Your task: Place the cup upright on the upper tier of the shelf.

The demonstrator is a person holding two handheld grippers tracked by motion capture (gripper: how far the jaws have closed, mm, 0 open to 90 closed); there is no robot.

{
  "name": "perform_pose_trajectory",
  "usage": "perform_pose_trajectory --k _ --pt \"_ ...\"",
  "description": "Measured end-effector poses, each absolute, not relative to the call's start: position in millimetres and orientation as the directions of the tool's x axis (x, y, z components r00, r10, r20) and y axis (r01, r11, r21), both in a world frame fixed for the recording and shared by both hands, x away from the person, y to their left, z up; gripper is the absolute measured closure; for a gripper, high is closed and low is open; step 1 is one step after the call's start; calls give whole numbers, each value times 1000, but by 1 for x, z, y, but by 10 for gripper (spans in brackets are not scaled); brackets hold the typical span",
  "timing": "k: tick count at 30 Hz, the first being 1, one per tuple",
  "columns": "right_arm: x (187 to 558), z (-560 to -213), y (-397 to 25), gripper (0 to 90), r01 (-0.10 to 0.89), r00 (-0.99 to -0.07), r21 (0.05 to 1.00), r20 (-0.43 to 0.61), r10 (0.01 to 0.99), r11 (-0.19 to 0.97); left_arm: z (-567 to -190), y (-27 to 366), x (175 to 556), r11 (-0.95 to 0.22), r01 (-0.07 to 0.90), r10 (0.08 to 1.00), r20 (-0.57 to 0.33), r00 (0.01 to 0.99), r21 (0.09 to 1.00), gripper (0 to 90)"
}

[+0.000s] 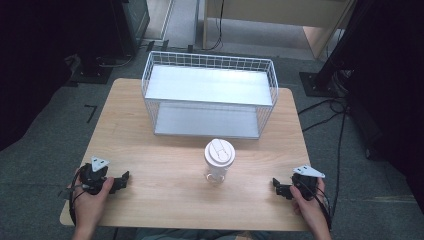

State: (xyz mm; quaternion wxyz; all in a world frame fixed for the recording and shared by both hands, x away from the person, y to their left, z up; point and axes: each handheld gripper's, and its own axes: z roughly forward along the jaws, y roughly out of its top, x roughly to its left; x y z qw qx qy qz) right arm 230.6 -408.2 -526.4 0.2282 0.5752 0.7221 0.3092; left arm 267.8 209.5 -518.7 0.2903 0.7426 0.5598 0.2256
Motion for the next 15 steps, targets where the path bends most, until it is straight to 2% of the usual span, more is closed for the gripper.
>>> perform_pose_trajectory --k 5,8,15 --pt "229 -526 -409 0 695 -224 705 23 974 143 -519 209 268 -213 700 960 13 279 682 0" --pt "229 -524 -408 0 702 -185 700 1 983 131 -519 205 268 -232 691 951 11 309 684 0" --pt "225 -503 -394 0 655 -200 745 13 980 124 -519 202 269 -226 696 955 13 298 682 0"
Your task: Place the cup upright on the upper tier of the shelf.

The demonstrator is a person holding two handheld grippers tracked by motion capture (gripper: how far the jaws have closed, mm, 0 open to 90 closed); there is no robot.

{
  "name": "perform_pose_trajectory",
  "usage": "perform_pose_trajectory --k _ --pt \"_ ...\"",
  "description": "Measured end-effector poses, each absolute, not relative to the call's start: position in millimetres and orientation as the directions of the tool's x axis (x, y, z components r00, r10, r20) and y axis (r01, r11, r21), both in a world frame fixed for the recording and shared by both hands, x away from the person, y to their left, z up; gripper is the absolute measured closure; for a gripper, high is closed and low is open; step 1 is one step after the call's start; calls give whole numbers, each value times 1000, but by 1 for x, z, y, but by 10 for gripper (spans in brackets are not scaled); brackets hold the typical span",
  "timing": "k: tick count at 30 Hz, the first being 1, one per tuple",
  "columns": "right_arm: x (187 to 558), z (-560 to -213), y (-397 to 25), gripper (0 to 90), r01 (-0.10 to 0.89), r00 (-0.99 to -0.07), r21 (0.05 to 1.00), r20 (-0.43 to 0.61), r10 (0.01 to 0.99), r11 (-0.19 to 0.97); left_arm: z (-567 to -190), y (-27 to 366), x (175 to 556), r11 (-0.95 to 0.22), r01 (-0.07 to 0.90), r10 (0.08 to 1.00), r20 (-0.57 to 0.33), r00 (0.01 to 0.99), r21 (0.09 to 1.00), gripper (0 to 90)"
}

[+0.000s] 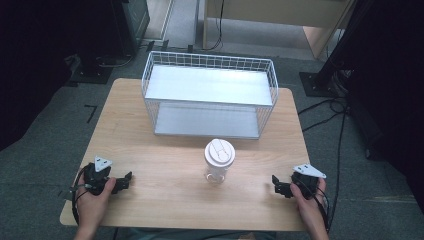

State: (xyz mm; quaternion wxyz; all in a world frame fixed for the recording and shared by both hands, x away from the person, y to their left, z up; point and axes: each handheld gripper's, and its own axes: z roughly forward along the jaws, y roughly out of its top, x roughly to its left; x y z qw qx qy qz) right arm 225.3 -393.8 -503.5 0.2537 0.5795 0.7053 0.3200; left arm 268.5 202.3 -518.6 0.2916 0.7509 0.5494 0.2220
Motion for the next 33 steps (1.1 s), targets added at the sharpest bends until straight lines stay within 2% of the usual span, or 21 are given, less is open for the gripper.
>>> perform_pose_trajectory --k 13,33 --pt "225 -462 -347 0 575 -323 803 46 945 158 -519 200 269 -218 698 958 12 288 682 0" --pt "228 -443 -298 0 518 -468 827 62 882 217 -519 200 269 -218 698 958 12 287 682 0"
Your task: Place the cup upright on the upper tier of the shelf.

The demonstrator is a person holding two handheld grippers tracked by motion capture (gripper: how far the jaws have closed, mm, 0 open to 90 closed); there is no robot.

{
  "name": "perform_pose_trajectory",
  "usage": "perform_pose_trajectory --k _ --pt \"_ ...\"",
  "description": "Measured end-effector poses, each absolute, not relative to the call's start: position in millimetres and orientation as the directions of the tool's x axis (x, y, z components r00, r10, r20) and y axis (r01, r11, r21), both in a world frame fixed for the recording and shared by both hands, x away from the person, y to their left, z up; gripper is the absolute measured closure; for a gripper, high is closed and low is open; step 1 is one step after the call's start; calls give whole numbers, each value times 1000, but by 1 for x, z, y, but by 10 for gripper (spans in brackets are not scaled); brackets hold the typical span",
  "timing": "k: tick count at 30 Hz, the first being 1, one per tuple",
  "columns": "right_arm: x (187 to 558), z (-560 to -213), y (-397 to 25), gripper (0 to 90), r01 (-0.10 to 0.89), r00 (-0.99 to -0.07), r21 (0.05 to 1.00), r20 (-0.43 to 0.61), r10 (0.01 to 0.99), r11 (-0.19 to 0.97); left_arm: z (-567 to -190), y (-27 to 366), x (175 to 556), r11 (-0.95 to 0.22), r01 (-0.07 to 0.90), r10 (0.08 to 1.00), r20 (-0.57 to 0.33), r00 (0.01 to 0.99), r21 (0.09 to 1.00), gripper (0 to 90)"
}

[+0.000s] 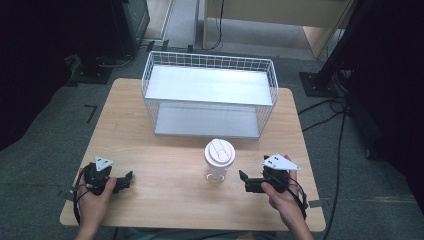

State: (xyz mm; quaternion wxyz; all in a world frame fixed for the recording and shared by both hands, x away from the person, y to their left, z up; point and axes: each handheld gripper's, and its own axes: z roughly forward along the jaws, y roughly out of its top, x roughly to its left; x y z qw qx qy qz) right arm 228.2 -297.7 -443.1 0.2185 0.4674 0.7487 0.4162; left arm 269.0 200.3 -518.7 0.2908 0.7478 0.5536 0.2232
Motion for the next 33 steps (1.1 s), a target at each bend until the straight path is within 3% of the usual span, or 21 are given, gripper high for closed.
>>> perform_pose_trajectory --k 33 --pt "242 -447 -242 0 480 -597 851 138 790 214 -519 200 269 -219 698 957 12 289 681 0"
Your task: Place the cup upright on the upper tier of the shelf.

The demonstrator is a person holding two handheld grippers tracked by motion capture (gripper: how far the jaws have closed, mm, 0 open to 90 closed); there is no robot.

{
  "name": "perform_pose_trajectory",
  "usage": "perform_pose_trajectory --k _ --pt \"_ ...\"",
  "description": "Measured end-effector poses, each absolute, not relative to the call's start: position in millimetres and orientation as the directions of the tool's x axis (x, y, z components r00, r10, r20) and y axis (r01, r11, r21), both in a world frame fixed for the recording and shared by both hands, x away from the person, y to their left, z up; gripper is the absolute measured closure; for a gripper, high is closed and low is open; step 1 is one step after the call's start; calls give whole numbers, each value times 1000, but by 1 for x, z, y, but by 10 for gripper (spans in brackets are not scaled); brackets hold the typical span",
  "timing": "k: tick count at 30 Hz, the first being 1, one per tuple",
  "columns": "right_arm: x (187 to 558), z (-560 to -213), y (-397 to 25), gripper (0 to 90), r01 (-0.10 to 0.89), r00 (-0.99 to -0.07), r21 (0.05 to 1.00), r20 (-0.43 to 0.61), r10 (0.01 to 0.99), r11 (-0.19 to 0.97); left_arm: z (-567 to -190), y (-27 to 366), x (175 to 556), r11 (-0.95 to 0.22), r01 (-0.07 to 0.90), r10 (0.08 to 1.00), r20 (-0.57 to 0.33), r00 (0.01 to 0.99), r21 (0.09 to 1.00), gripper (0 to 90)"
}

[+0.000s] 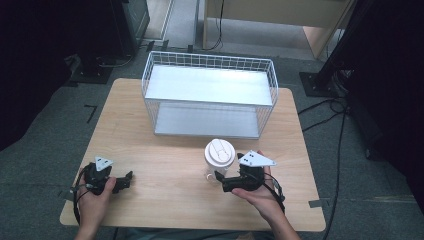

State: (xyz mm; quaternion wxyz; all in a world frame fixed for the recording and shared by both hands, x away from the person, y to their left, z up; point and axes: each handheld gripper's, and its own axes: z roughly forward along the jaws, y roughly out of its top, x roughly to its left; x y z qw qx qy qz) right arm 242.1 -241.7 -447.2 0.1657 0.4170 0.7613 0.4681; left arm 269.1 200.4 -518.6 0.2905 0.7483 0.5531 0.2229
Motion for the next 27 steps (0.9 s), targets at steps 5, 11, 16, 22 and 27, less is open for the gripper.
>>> perform_pose_trajectory --k 5,11,16,22,27 --pt "244 -450 -235 2 477 -594 852 130 794 217 -519 200 269 -219 698 957 12 289 681 0" --pt "247 -454 -225 24 473 -577 854 114 808 217 -519 200 269 -218 698 958 12 288 682 0" --pt "247 -457 -216 109 451 -572 862 81 816 231 -519 200 269 -218 698 958 12 288 682 0" --pt "243 -456 -212 158 427 -564 873 54 824 235 -519 200 269 -218 698 958 12 288 682 0" --pt "242 -455 -212 161 419 -563 874 38 826 245 -519 200 269 -218 698 958 12 288 682 0"
